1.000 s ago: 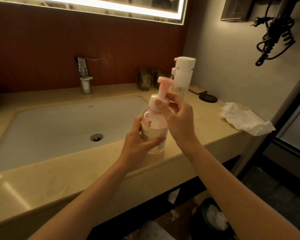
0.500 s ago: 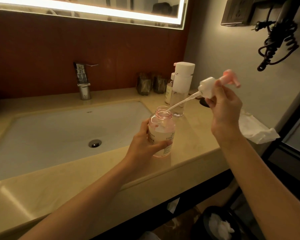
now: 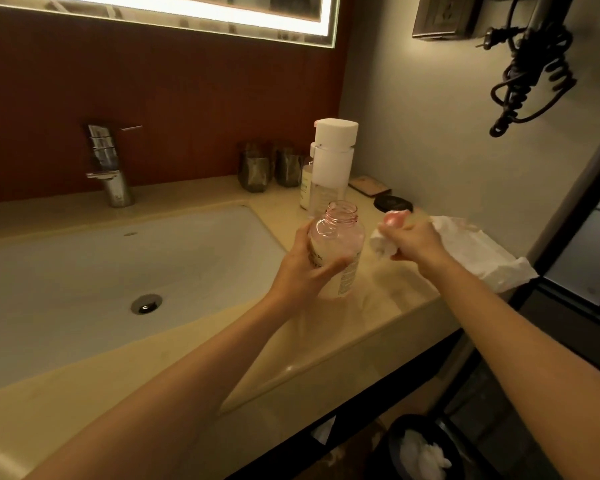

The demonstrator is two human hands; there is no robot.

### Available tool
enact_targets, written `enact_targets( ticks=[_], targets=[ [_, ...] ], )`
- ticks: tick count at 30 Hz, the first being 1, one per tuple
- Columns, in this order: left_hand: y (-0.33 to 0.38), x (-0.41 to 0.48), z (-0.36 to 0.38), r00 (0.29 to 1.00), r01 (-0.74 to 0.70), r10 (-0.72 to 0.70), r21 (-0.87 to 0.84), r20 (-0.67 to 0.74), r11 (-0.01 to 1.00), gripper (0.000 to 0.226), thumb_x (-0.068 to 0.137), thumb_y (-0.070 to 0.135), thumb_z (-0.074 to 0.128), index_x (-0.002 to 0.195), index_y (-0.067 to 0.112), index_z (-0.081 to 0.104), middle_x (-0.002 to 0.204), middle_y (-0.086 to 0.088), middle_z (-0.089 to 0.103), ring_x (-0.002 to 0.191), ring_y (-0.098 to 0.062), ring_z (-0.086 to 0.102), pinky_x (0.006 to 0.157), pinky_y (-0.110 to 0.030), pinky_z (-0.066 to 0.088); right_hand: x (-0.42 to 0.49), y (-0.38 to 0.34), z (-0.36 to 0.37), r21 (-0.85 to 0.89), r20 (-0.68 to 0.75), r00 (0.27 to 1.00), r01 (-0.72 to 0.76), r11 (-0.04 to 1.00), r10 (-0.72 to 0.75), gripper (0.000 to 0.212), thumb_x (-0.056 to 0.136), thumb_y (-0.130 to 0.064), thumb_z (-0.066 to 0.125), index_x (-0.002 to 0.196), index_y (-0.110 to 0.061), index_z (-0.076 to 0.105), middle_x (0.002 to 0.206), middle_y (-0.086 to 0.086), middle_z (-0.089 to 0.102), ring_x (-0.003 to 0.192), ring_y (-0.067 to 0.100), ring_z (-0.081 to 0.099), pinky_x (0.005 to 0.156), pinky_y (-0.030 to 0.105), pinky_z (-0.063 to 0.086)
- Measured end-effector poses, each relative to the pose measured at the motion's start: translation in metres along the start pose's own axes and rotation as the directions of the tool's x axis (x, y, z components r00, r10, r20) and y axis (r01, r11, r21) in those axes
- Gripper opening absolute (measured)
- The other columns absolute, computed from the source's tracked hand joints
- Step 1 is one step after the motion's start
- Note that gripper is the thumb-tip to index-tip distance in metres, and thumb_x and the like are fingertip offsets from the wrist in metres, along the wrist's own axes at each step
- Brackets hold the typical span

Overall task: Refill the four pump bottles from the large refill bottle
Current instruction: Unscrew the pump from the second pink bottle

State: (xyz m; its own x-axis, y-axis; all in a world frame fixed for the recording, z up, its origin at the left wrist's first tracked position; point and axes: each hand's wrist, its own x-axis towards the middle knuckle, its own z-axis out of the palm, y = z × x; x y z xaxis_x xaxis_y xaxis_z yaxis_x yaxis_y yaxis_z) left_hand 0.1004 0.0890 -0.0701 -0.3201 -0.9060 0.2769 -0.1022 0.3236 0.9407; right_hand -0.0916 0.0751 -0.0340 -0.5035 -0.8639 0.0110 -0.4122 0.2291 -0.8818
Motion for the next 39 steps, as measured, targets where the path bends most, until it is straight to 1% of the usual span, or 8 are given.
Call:
enact_targets(
  ticks=[3, 6, 15, 18, 24, 29, 33, 39],
  targets=[
    [-0.001, 0.012, -0.010, 0.995, 0.058, -0.067, -0.119, -0.068, 0.991, 0.064, 0.091, 0.051, 0.034, 0.145, 0.020, 0.021, 0.135, 0.011, 0.038, 0.125, -0.007, 0.036, 0.098, -0.027, 0.031, 0.011, 0.006, 0.012, -0.096, 0.053, 0.998, -0.025, 0.995, 0.030, 0.050, 0.078, -0.043, 0.067, 0.106, -0.002, 0.061, 0.102, 0.013, 0.064, 0.093, 0.026, 0.063, 0.084, 0.042, 0.054],
    [-0.005, 0.041, -0.022, 0.974, 0.163, -0.195, -0.243, -0.115, 0.956, 0.072, 0.090, 0.060, 0.015, 0.147, 0.017, 0.021, 0.150, -0.003, 0.030, 0.136, -0.020, 0.030, 0.111, -0.039, 0.022, 0.014, 0.008, 0.018, -0.165, 0.060, 0.998, 0.035, 0.986, -0.026, 0.032, 0.078, -0.041, 0.067, 0.075, -0.011, 0.057, 0.088, 0.011, 0.062, 0.085, 0.025, 0.061, 0.080, 0.041, 0.053],
    [-0.009, 0.102, -0.019, 0.961, 0.257, -0.231, -0.184, 0.152, 0.949, 0.066, 0.092, 0.059, 0.000, 0.146, 0.029, 0.022, 0.153, -0.002, 0.023, 0.140, -0.027, 0.023, 0.112, -0.043, 0.022, 0.029, 0.000, 0.018, -0.495, 0.044, 0.986, 0.160, 0.854, -0.159, 0.054, 0.089, -0.055, 0.044, 0.058, -0.010, 0.048, 0.059, 0.005, 0.048, 0.057, 0.018, 0.047, 0.057, 0.032, 0.038],
    [-0.014, 0.111, -0.019, 0.962, 0.254, -0.226, -0.196, 0.156, 0.947, 0.065, 0.093, 0.058, 0.003, 0.145, 0.027, 0.026, 0.152, -0.004, 0.028, 0.139, -0.027, 0.027, 0.110, -0.038, 0.026, 0.031, -0.003, 0.017, -0.478, -0.024, 0.965, 0.220, 0.850, -0.263, 0.050, 0.090, -0.048, 0.050, 0.079, -0.002, 0.065, 0.078, 0.012, 0.063, 0.074, 0.024, 0.060, 0.072, 0.040, 0.050],
    [-0.022, 0.122, -0.014, 0.947, 0.264, -0.225, -0.161, 0.228, 0.951, 0.065, 0.094, 0.058, 0.014, 0.142, 0.019, 0.034, 0.145, -0.003, 0.040, 0.131, -0.025, 0.040, 0.095, -0.031, 0.036, 0.044, -0.008, 0.023, -0.400, -0.057, 0.952, 0.254, 0.881, -0.300, 0.043, 0.090, -0.045, 0.052, 0.102, -0.005, 0.064, 0.102, 0.010, 0.066, 0.096, 0.024, 0.060, 0.086, 0.039, 0.049],
    [-0.038, 0.149, -0.022, 0.950, 0.082, -0.087, -0.031, -0.298, 0.996, 0.035, 0.093, 0.036, 0.050, 0.114, 0.009, 0.055, 0.110, -0.009, 0.062, 0.100, -0.021, 0.058, 0.082, -0.029, 0.048, 0.053, -0.005, 0.027, -0.246, -0.100, 0.950, 0.263, 0.933, -0.294, 0.047, 0.092, -0.048, 0.045, 0.097, -0.005, 0.065, 0.095, 0.009, 0.069, 0.090, 0.022, 0.062, 0.081, 0.035, 0.049],
    [-0.046, 0.182, -0.019, 0.941, 0.048, 0.007, 0.156, -0.338, 0.987, 0.062, 0.082, 0.031, 0.068, 0.133, 0.014, 0.038, 0.131, -0.007, 0.048, 0.117, -0.020, 0.047, 0.094, -0.033, 0.042, 0.053, -0.006, 0.030, -0.171, -0.124, 0.940, 0.294, 0.940, -0.317, 0.047, 0.093, -0.049, 0.042, 0.090, -0.007, 0.063, 0.083, 0.006, 0.066, 0.080, 0.022, 0.063, 0.079, 0.039, 0.052],
    [-0.056, 0.225, -0.011, 0.971, 0.105, -0.094, 0.038, -0.220, 0.994, 0.096, 0.074, 0.022, 0.076, 0.146, 0.018, 0.014, 0.149, -0.008, 0.029, 0.135, -0.027, 0.032, 0.108, -0.050, 0.033, 0.052, -0.008, 0.035, -0.090, -0.111, 0.945, 0.299, 0.950, -0.307, 0.043, 0.093, -0.044, 0.043, 0.086, -0.007, 0.062, 0.069, 0.002, 0.062, 0.063, 0.016, 0.060, 0.071, 0.033, 0.052]
  ],
)
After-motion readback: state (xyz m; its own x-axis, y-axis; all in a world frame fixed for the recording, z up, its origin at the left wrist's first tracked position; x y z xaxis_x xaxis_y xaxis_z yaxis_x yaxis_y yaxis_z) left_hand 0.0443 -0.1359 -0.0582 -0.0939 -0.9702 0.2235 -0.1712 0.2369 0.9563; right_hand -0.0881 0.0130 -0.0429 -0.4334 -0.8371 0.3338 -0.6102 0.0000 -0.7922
